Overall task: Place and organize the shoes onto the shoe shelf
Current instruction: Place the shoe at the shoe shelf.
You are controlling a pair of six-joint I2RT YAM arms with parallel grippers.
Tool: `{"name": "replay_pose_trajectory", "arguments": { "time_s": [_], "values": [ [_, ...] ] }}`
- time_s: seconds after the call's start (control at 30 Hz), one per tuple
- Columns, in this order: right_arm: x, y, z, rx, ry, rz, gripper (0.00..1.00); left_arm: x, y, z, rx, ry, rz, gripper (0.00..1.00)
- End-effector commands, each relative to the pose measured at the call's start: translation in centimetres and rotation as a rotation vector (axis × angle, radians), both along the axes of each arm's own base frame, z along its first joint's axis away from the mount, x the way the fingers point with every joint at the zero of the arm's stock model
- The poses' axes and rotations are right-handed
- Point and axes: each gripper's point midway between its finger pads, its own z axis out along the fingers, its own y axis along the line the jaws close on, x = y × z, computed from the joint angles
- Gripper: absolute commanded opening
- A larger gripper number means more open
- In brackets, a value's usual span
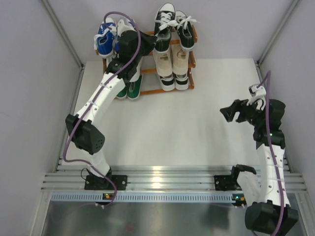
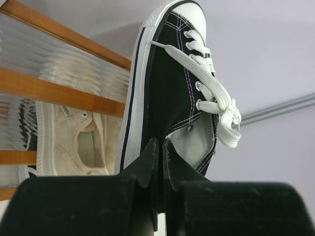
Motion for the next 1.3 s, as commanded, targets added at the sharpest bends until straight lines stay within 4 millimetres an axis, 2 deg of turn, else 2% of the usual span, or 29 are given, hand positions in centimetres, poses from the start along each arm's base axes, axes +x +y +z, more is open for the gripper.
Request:
{"name": "replay_pose_trajectory", "arguments": {
  "time_s": [0.0, 0.07, 0.13, 0.17, 0.2, 0.27, 0.5, 0.67, 1.03, 1.27],
  "values": [
    [0.5, -0.4, 1.8, -0.019, -0.050, -0.008, 0.80, 0.1, 1.5, 10.4, -0.234, -0.257, 0.088, 0.00],
    [0.5, -0.4, 1.8, -0.019, -0.048, -0.009, 0.80, 1.0, 1.9, 10.2, -0.281, -0.243, 0.132, 0.00],
    [0.6, -0.5, 1.8, -0.020, -0.046, -0.012, 0.80, 2.3, 1.8, 8.8, -0.295, -0.209, 0.164, 0.00],
    [0.6, -0.5, 1.7, -0.020, -0.043, -0.014, 0.80, 2.5, 1.8, 9.0, -0.308, -0.210, 0.175, 0.00],
    [0.6, -0.6, 1.7, -0.022, -0.044, -0.016, 0.80, 3.2, 1.9, 8.1, -0.308, -0.195, 0.202, 0.00],
    [0.6, -0.6, 1.6, -0.023, -0.040, -0.019, 0.80, 3.7, 1.7, 7.7, -0.333, -0.185, 0.214, 0.00],
    [0.7, -0.7, 1.6, -0.023, -0.039, -0.024, 0.80, 5.7, -0.1, 5.2, -0.373, -0.125, 0.197, 0.00],
    [0.7, -0.8, 1.5, -0.026, -0.038, -0.029, 0.80, 6.2, -0.9, 3.5, -0.386, -0.073, 0.206, 0.00],
    [0.7, -0.8, 1.7, -0.027, -0.045, -0.034, 0.80, 5.7, -2.5, 2.4, -0.410, -0.030, 0.178, 0.00],
    [0.6, -0.8, 1.8, -0.027, -0.049, -0.035, 0.80, 5.8, -4.2, 1.0, -0.423, 0.008, 0.140, 0.00]
  ]
}}
